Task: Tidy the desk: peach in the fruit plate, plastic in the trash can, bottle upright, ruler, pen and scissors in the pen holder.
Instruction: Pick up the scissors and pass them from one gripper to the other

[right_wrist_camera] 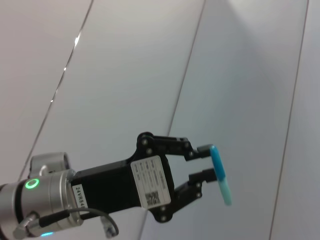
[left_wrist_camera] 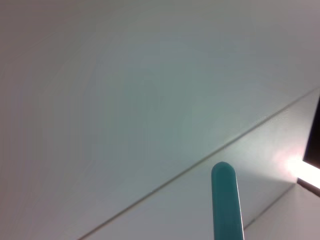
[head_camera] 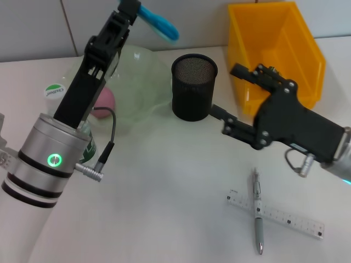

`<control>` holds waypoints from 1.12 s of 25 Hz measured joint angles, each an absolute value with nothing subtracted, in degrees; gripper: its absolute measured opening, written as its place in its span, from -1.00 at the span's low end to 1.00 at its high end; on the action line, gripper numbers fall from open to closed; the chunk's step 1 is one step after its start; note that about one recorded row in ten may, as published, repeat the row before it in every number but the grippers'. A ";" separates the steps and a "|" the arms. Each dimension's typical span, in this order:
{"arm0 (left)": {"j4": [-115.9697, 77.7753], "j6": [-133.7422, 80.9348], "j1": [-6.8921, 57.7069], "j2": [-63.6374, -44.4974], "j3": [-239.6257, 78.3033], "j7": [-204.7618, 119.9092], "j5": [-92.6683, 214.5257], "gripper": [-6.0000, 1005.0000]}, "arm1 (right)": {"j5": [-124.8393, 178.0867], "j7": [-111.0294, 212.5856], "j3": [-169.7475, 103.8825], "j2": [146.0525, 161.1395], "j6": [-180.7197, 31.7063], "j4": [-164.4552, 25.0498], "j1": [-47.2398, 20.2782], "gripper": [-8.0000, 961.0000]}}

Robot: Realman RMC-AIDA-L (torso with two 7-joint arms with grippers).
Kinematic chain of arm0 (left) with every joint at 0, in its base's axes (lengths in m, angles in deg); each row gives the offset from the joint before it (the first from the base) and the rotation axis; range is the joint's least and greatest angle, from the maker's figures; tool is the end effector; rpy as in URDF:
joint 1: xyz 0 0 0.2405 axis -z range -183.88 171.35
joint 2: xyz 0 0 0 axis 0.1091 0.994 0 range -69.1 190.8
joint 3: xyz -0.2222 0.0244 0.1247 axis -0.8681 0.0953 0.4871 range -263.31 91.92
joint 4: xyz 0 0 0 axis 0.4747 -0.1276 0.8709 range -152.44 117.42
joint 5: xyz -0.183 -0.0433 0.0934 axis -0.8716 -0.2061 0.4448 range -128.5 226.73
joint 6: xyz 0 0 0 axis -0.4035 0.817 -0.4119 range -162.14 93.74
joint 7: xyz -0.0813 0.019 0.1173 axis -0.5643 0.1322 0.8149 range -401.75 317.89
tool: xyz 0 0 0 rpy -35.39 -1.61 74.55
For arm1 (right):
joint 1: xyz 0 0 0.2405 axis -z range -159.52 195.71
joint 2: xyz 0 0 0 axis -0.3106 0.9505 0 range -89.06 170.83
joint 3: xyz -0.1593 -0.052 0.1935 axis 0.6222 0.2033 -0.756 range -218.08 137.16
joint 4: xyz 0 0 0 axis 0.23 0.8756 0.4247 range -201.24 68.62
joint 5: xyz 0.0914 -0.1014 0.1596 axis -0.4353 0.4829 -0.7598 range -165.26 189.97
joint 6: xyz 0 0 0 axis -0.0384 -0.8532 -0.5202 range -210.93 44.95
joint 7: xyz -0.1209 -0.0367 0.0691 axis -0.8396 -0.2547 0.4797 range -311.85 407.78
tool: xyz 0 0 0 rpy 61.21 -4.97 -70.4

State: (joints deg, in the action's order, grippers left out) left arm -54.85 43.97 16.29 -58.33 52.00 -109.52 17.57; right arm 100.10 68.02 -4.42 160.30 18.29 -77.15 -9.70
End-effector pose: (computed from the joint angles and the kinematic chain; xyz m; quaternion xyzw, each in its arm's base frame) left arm -0.1603 0.3011 -0.0538 -0.5816 -0.4265 -0.6881 0.0799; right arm 0.2478 0.2861 -0.0168 -0.8350 -0.0666 0.4371 0.3274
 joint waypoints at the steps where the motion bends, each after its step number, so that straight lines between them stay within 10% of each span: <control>1: -55.24 43.68 16.38 -58.32 52.56 -109.39 16.15 -0.50 | 98.93 64.31 -4.65 160.41 18.16 -74.20 -11.23 0.51; 28: -57.91 39.94 16.83 -58.33 52.83 -111.12 15.19 -0.49 | 92.37 57.14 -5.14 160.77 17.36 -67.78 -20.71 0.51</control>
